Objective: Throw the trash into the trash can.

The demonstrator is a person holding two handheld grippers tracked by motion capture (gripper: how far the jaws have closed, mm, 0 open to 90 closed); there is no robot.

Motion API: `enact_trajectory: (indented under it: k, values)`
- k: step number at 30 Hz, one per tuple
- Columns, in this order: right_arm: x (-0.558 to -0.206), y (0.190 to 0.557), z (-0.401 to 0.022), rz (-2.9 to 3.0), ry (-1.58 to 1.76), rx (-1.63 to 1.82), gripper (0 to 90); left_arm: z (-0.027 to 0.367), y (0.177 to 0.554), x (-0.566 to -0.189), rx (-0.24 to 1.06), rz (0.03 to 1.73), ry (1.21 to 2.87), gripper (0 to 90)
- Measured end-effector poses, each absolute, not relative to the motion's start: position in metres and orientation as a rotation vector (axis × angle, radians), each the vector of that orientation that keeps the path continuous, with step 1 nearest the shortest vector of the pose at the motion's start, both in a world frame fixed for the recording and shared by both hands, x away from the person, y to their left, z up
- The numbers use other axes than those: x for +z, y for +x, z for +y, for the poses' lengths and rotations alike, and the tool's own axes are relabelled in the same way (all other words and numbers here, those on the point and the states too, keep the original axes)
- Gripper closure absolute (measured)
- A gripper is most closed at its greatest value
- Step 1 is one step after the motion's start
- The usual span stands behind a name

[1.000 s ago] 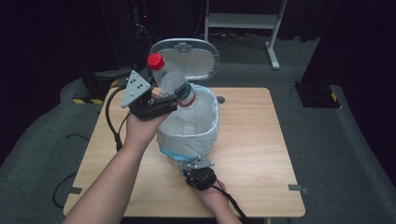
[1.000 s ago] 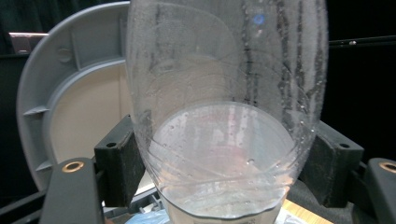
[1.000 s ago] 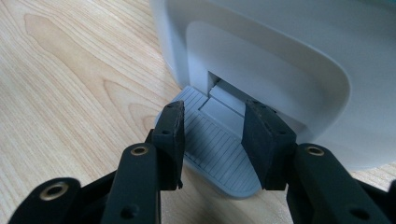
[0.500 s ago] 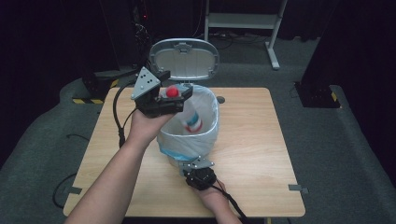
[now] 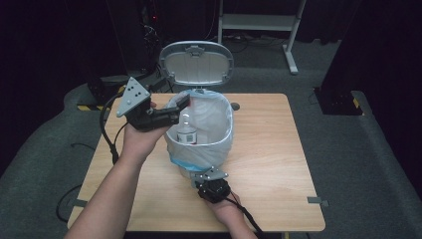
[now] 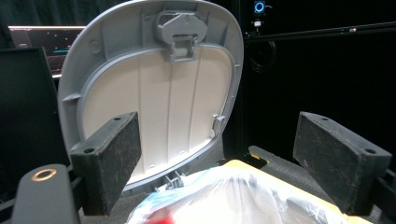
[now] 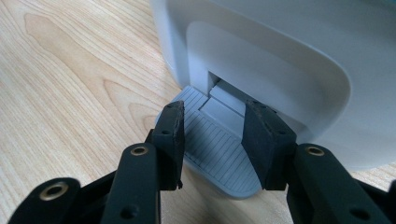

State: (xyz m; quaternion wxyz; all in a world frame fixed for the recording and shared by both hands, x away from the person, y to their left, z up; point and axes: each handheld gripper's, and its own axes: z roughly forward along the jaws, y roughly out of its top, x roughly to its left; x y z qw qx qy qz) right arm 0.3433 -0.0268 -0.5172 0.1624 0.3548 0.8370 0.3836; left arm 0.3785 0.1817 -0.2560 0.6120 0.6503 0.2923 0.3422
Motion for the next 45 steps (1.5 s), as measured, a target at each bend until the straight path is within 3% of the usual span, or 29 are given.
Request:
enact_trajectory:
  k: [27, 45]
  values:
    - [-0.517, 0.343, -0.027, 2.388, 1.009, 1.088, 58.6, 0.236, 0.355, -0.301, 0.828, 0.767, 1.537, 17.3]
    - [-0.517, 0.343, -0.027, 2.386, 1.012, 1.087, 58.6, 0.271, 0.340, -0.369, 0.799, 0.901, 1.617, 17.3]
